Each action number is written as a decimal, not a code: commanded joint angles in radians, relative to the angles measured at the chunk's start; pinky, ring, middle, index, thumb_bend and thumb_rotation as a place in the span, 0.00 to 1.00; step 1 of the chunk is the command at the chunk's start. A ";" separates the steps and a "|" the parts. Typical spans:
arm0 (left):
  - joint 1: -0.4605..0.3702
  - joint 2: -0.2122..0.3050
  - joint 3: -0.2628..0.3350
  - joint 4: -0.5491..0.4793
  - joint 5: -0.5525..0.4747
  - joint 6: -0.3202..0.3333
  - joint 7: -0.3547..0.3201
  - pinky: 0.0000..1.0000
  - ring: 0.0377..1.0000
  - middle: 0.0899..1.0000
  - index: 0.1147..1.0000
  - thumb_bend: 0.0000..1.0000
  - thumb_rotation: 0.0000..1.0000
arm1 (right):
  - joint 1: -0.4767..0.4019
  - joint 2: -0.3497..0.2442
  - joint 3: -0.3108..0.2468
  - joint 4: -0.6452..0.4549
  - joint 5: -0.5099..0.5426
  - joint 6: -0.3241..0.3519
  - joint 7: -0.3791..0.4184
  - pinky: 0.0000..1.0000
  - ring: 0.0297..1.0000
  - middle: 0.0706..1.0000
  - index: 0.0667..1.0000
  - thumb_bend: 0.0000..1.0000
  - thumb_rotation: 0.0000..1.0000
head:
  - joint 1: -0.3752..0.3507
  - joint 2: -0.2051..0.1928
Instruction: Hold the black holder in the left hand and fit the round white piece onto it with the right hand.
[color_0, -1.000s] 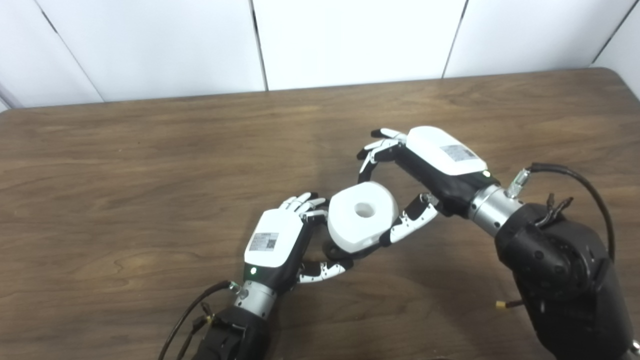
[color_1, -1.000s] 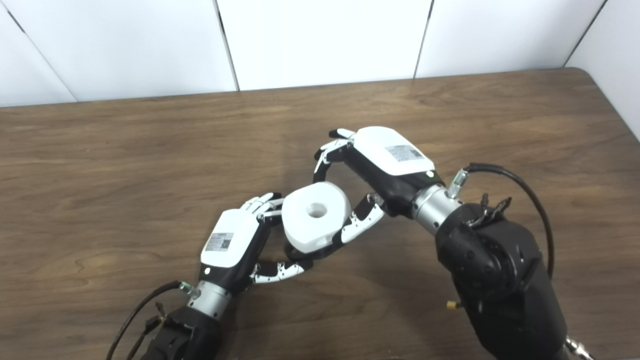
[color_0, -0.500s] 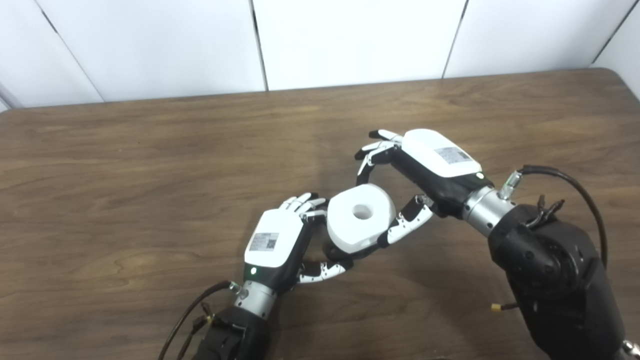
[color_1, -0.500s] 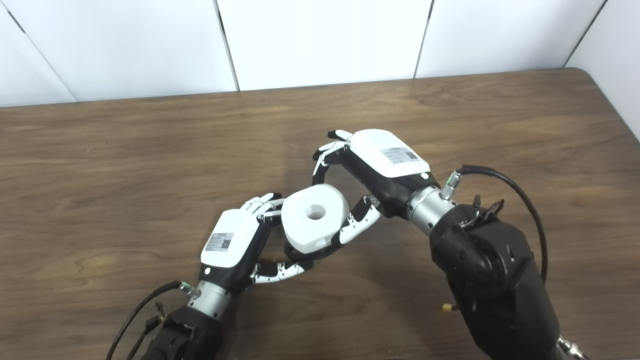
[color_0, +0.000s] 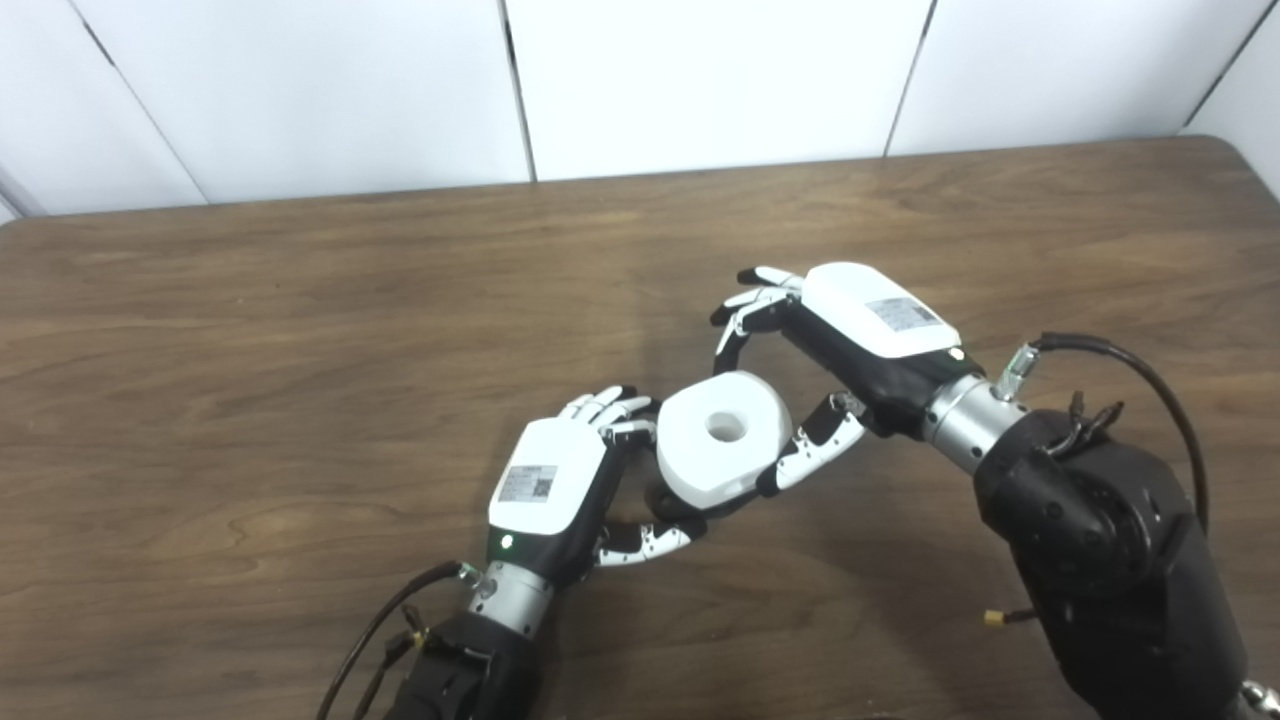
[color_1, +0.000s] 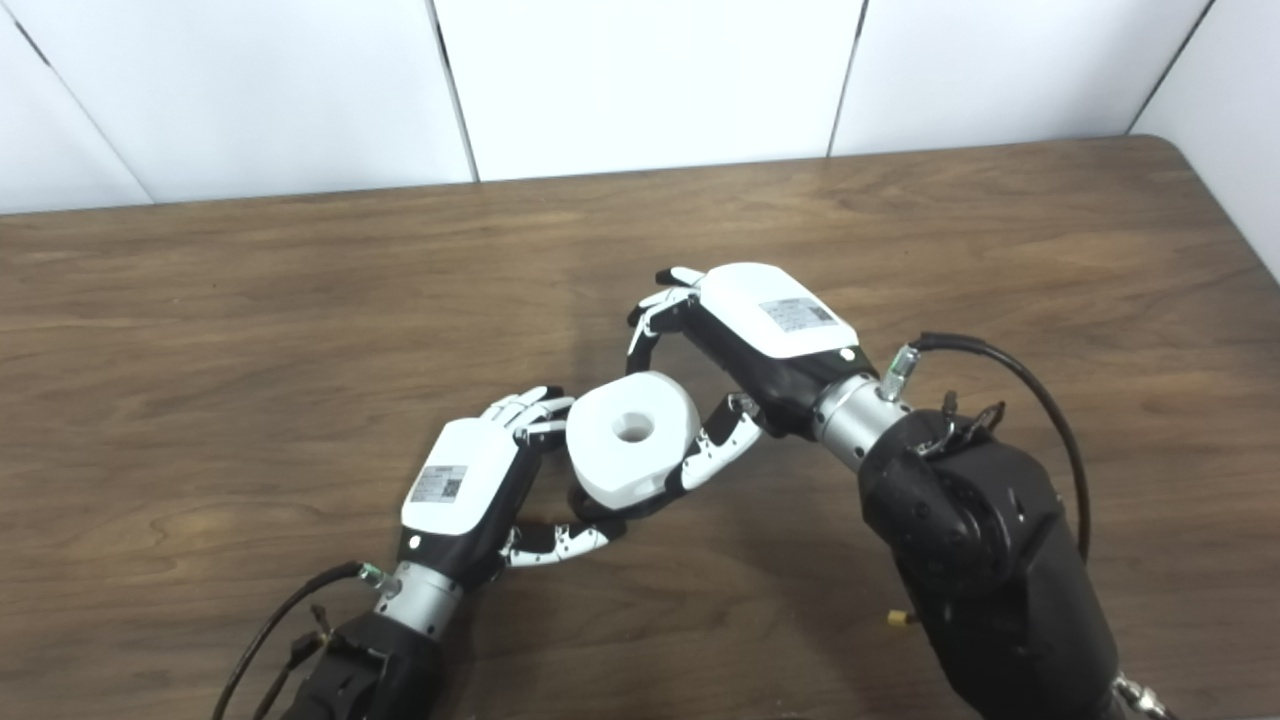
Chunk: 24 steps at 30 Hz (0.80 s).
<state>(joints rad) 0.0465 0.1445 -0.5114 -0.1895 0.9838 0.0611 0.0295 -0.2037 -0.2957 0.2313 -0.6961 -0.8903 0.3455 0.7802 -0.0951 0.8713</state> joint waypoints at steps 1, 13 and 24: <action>0.007 0.009 -0.009 0.005 0.022 0.006 -0.040 0.87 0.88 0.80 0.42 0.52 0.05 | -0.024 -0.004 -0.013 -0.013 -0.001 -0.029 -0.033 0.86 0.94 0.79 0.45 0.52 0.13 | -0.001 0.002; 0.006 0.008 -0.010 0.003 0.025 0.009 -0.042 0.87 0.88 0.80 0.42 0.52 0.05 | -0.025 -0.010 -0.014 0.010 -0.012 -0.044 -0.050 0.86 0.93 0.79 0.45 0.52 0.13 | -0.001 0.002; 0.004 0.007 -0.009 0.005 0.023 0.008 -0.042 0.87 0.88 0.80 0.42 0.52 0.05 | -0.031 -0.012 -0.018 0.029 -0.015 -0.051 -0.067 0.85 0.93 0.79 0.45 0.52 0.13 | -0.001 0.005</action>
<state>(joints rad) 0.0457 0.1442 -0.5111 -0.1902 0.9839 0.0624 0.0258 -0.2061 -0.2962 0.2221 -0.6610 -0.8927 0.3192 0.7357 -0.0951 0.8759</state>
